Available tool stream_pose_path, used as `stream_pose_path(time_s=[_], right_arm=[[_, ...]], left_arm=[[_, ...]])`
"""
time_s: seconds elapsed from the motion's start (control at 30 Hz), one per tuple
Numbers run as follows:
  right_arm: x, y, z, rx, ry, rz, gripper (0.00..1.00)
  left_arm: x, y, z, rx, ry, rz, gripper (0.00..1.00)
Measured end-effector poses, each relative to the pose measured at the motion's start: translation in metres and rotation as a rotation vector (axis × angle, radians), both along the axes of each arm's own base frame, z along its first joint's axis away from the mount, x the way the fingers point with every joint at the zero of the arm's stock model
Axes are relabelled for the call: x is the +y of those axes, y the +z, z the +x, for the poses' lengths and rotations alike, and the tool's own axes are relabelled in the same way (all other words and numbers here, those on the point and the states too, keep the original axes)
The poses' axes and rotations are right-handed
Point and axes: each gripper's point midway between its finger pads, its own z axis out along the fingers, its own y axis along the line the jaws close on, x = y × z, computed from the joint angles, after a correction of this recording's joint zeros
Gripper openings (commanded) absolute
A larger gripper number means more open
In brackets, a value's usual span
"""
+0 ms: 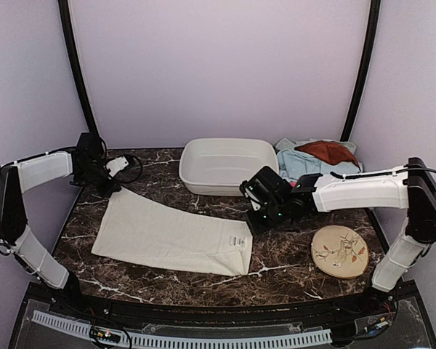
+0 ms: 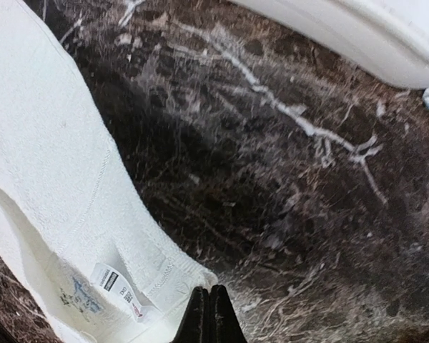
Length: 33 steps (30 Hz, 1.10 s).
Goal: Roll the towels
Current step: Flatten out the towel at the center of the board.
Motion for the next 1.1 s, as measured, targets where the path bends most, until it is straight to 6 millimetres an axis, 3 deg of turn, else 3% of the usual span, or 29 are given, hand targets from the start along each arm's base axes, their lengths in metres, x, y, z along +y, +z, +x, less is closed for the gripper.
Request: stream_pose_path(time_s=[0.17,0.33,0.5,0.73,0.83,0.93,1.1], right_arm=[[0.006,0.048,0.024,-0.098,-0.014,0.051,0.00],[0.003,0.088,0.022,-0.157,-0.010,0.126,0.00],[-0.014,0.090,0.006,-0.148,-0.019,0.144,0.00],[-0.027,0.088,-0.010,-0.109,-0.021,0.127,0.00],[-0.028,0.097,-0.020,-0.107,-0.004,0.137,0.00],[-0.026,0.114,-0.031,-0.116,0.019,0.162,0.00],[-0.026,0.140,-0.055,-0.125,0.053,0.206,0.00]], left_arm=[[0.003,0.039,-0.002,-0.106,0.009,-0.004,0.00],[0.002,0.083,-0.016,-0.208,0.005,-0.020,0.00],[0.001,0.112,-0.037,-0.271,-0.004,-0.036,0.00],[0.002,0.119,-0.060,-0.251,-0.006,-0.037,0.00],[0.003,0.123,-0.069,-0.242,-0.005,-0.036,0.00],[0.003,0.140,-0.079,-0.265,-0.006,-0.038,0.00],[0.001,0.187,-0.105,-0.360,-0.021,-0.060,0.00]])
